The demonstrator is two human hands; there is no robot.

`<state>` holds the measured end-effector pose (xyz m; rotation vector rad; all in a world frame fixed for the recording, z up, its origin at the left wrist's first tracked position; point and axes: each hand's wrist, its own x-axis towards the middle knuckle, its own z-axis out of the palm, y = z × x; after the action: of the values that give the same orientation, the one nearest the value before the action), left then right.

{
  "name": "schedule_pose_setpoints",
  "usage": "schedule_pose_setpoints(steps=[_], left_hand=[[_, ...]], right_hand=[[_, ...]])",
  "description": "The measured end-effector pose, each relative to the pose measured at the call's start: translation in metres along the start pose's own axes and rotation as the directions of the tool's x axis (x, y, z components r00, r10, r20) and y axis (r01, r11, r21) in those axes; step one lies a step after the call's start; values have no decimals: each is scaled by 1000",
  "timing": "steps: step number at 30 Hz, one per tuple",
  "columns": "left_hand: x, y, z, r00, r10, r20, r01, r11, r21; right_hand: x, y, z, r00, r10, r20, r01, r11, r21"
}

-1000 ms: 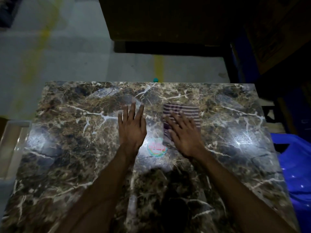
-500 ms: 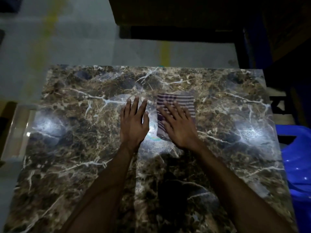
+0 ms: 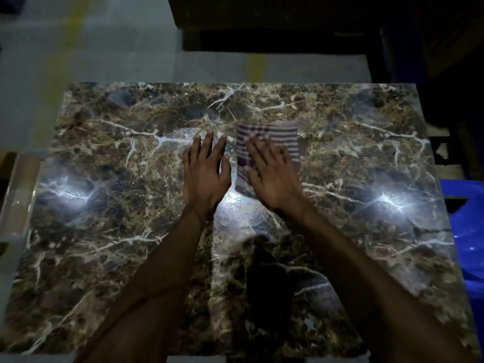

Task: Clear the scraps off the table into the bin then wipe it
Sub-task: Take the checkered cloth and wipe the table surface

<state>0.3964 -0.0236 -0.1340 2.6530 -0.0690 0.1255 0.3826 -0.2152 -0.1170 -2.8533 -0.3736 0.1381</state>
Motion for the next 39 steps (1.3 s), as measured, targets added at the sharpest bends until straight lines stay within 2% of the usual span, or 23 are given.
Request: schedule_pose_setpoints(steps=[2, 6, 9, 12, 14, 16, 19, 21, 24, 28, 31, 35, 37, 39], left_hand=[[-1, -1, 0, 1000, 0, 3, 0, 1000, -2], [-3, -4, -1, 1000, 25, -6, -25, 999, -20], [-23, -7, -3, 999, 45, 16, -44, 998, -36], [-65, -8, -10, 996, 83, 24, -82, 996, -31], [-97, -9, -15, 995, 98, 15, -98, 995, -6], [-126, -9, -22, 997, 80, 20, -80, 997, 0], [-148, -8, -26, 997, 67, 36, -67, 998, 5], [-148, -6, -28, 997, 68, 32, -68, 998, 4], [-145, -5, -26, 998, 64, 13, -64, 998, 13], [-146, -7, -23, 999, 51, 0, -51, 999, 13], [-146, -7, -24, 999, 39, 4, -39, 999, -5], [-145, -7, -23, 999, 44, -1, -44, 999, -4], [-144, -7, -23, 999, 50, -8, -50, 999, -4], [-143, -8, -23, 998, 54, -8, -54, 999, -1]], right_hand=[[-39, 0, 2, 999, -47, 28, 47, 999, -1], [-83, 33, -9, 997, 79, 15, -78, 996, -42], [-58, 38, -15, 980, 200, -8, -200, 980, -6], [-27, 16, -13, 961, 272, -37, -272, 962, 10], [-33, -7, -5, 978, 207, 5, -207, 978, -1], [-65, -31, 4, 997, 73, 24, -72, 997, -30], [-120, -32, 6, 996, -47, 71, 49, 999, -19], [-140, -12, 0, 996, -4, 86, 6, 999, -33], [-129, 16, -6, 989, 147, 10, -147, 989, -35], [-77, -7, 0, 966, 253, -47, -253, 967, -6], [-80, -43, 14, 989, 143, -26, -143, 990, 0], [-139, -58, 22, 998, -55, 30, 56, 998, -41], [-165, -41, 19, 997, -63, 51, 66, 996, -53], [-173, -21, 13, 999, 10, 36, -8, 998, -66]])
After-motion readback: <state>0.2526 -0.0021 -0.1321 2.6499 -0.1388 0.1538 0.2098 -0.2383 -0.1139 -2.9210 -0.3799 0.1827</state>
